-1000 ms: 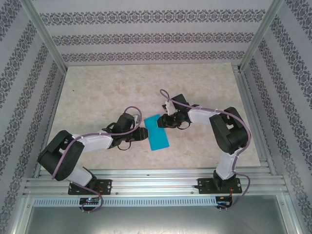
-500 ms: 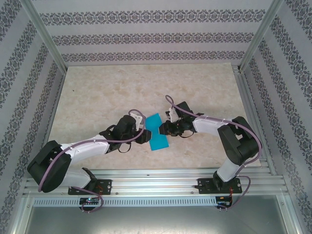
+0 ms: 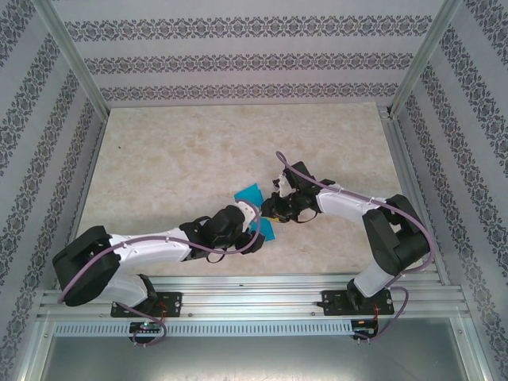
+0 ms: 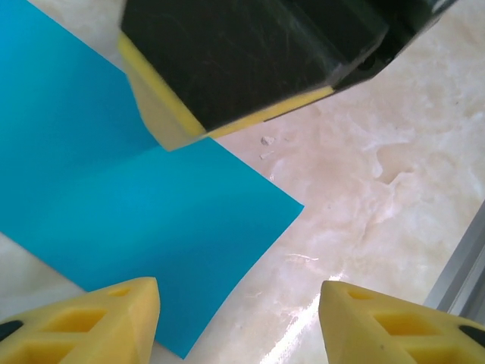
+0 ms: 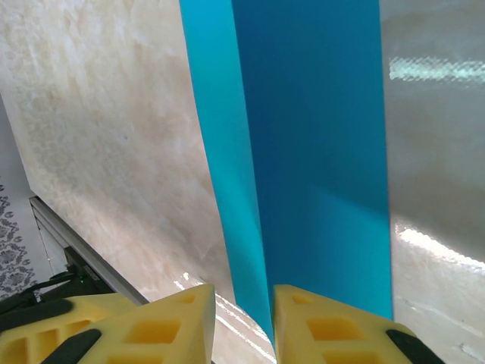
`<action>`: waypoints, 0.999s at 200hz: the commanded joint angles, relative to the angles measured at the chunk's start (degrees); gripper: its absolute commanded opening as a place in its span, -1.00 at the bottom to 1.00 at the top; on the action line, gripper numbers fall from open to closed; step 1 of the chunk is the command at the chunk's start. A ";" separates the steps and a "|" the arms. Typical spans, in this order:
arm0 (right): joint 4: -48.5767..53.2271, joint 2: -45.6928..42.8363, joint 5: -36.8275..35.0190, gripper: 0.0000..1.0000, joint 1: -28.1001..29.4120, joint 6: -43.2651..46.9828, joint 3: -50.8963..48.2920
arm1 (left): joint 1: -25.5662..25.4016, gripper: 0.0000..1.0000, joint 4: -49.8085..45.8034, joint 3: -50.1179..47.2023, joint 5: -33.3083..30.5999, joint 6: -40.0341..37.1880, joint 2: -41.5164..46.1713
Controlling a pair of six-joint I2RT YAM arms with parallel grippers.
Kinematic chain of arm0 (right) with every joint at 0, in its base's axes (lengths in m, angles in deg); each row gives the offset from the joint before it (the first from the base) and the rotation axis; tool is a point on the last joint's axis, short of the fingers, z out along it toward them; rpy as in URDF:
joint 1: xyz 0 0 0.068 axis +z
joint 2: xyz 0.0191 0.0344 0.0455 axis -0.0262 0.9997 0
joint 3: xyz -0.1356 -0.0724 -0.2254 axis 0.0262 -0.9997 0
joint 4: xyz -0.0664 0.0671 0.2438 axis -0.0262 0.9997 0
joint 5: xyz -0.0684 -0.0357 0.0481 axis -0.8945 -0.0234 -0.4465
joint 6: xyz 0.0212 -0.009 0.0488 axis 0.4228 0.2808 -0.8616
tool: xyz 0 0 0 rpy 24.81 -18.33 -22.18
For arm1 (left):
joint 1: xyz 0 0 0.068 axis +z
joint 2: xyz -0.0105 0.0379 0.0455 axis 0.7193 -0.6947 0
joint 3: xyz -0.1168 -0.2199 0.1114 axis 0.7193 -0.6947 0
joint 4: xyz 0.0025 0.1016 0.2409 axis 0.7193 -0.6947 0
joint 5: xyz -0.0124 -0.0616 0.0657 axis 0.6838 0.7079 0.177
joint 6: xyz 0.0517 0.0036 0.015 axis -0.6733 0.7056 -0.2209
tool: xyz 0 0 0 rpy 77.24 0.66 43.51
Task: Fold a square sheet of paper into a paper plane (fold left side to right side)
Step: Fold the triangle a second time at the center of the table.
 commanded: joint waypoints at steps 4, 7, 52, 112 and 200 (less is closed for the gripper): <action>2.13 1.17 -0.70 -0.51 1.21 -1.50 1.86 | -2.60 0.22 -0.18 3.57 -2.46 0.68 -3.55; 2.20 1.25 -0.77 -0.52 1.25 -1.51 1.92 | -2.82 0.23 -0.23 3.94 -2.66 0.73 -4.07; 2.49 1.78 -0.76 -0.59 1.47 -2.04 2.39 | -4.47 0.30 -1.55 8.44 -4.80 1.58 -9.03; 1.89 1.96 -0.13 -0.63 1.45 -3.37 2.42 | -5.32 0.24 -6.03 12.03 -8.45 2.57 -12.34; 1.68 2.21 0.03 -0.65 1.38 -3.90 2.11 | -5.41 -0.60 -6.99 12.27 -9.37 3.19 -12.65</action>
